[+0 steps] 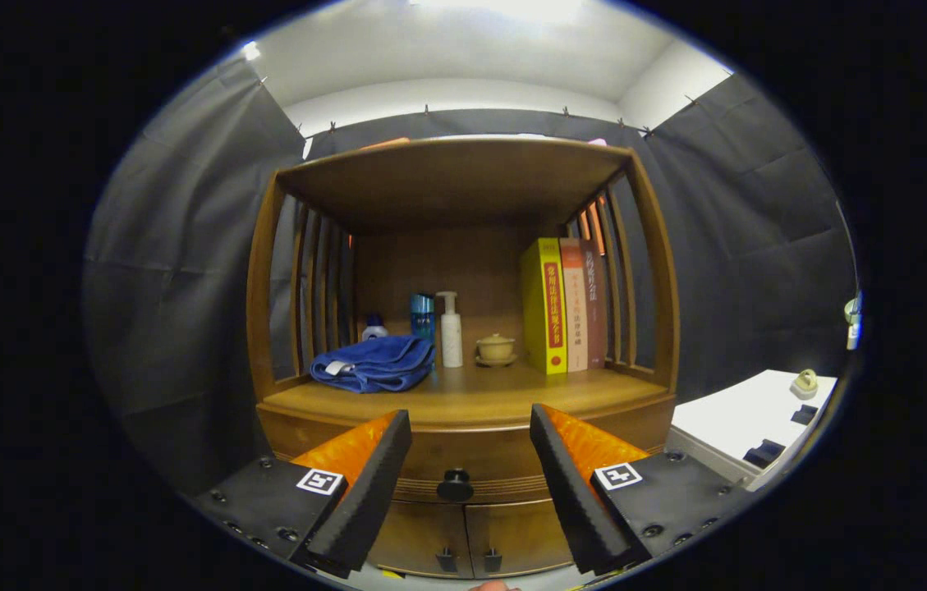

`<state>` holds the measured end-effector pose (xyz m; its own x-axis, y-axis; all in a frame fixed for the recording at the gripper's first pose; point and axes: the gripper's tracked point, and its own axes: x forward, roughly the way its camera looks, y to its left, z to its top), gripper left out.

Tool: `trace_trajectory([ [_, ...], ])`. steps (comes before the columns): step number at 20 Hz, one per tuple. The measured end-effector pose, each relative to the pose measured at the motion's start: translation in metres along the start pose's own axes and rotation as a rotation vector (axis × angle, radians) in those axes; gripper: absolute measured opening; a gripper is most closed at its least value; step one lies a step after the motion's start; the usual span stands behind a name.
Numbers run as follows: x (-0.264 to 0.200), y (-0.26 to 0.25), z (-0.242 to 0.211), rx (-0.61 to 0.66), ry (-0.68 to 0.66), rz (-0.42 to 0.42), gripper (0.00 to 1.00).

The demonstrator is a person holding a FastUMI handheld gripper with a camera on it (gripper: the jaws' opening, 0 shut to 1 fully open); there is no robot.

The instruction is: Pull open the drawer, take out the items inside it, and place them on the countertop above the cabinet.

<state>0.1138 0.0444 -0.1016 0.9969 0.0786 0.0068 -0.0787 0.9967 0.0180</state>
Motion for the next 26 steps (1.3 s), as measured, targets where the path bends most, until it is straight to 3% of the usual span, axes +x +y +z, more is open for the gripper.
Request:
trace_trajectory([
  [9,0.036,0.004,-0.088,-0.036,0.079,-0.005,0.96],
  [18,0.071,0.001,-0.110,-0.064,0.112,-0.025,0.91],
  [26,0.085,0.004,-0.124,-0.059,0.140,-0.032,0.61],
])
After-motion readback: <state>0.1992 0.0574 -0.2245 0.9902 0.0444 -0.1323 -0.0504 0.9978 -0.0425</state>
